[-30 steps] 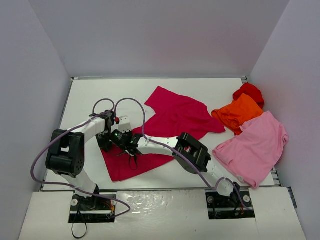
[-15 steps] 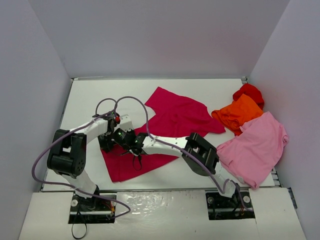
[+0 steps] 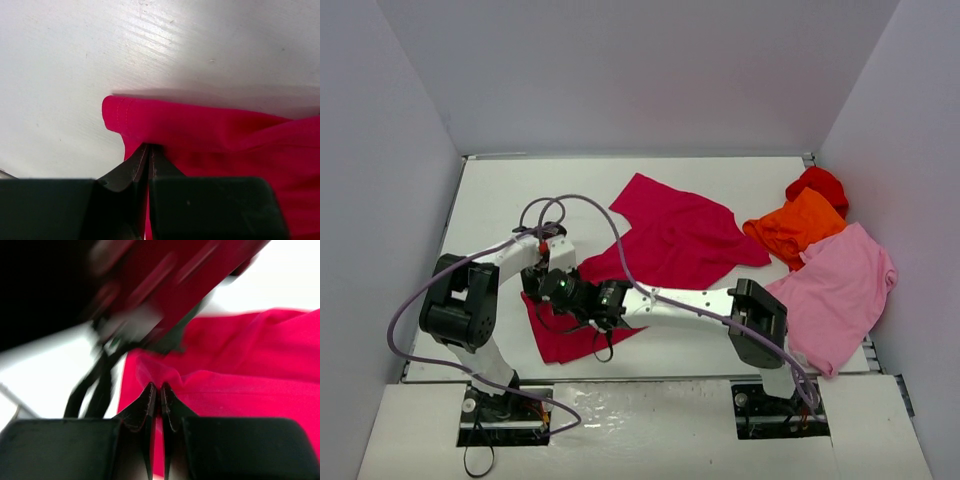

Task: Fold and stack the t-shirts
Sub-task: Fold the flattened tshirt in 1/3 of the way

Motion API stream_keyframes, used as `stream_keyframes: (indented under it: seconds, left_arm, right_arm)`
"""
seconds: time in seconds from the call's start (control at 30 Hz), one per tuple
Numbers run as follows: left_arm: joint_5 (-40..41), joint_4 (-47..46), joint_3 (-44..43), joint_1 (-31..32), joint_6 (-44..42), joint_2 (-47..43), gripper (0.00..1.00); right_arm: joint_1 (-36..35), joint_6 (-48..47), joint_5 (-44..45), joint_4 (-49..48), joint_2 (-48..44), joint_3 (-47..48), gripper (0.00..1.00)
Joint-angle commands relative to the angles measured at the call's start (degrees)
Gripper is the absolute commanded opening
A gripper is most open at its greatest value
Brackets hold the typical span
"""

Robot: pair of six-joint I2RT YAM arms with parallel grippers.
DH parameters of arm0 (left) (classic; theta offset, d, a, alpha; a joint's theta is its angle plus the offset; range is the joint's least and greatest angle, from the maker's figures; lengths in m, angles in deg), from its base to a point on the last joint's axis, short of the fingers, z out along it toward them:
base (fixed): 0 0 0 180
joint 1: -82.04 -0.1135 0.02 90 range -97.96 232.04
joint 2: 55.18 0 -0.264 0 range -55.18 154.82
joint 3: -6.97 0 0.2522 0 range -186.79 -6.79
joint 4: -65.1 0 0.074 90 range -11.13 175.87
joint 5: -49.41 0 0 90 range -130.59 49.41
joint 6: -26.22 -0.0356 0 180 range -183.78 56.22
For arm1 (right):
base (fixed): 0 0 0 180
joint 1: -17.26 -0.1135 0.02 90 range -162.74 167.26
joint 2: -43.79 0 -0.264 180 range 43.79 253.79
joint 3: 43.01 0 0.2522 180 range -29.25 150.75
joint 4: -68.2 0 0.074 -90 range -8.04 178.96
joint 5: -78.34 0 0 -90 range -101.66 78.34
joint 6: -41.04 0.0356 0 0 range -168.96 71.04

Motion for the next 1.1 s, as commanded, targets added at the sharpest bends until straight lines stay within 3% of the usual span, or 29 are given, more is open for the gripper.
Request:
stream_keyframes:
  seconds: [0.0, 0.33, 0.63, 0.87, 1.07]
  left_arm:
    - [-3.30, -4.85, -0.15, 0.61, 1.09, 2.82, 0.00]
    - [-2.72, -3.93, -1.09, 0.61, 0.27, 2.73, 0.00]
    - [-1.13, -2.44, -3.40, 0.61, -0.26, 3.11, 0.00]
    - [-0.48, -1.21, -6.62, 0.59, -0.41, 3.92, 0.00]
    - [0.02, -0.80, -6.71, 0.68, -0.28, 3.78, 0.00]
  right_arm:
    - [-5.20, 2.32, -2.51, -2.29, -4.08, -4.86, 0.00]
    - [-12.48, 8.11, -1.00, 2.83, -8.37, -14.31, 0.00]
    - [-18.39, 9.23, 7.34, 10.81, -19.28, -13.75, 0.00]
    - [-22.48, 15.64, 13.31, 18.17, -27.76, -15.30, 0.00]
    - [-23.69, 17.93, 14.54, 18.69, -28.09, -17.64, 0.00]
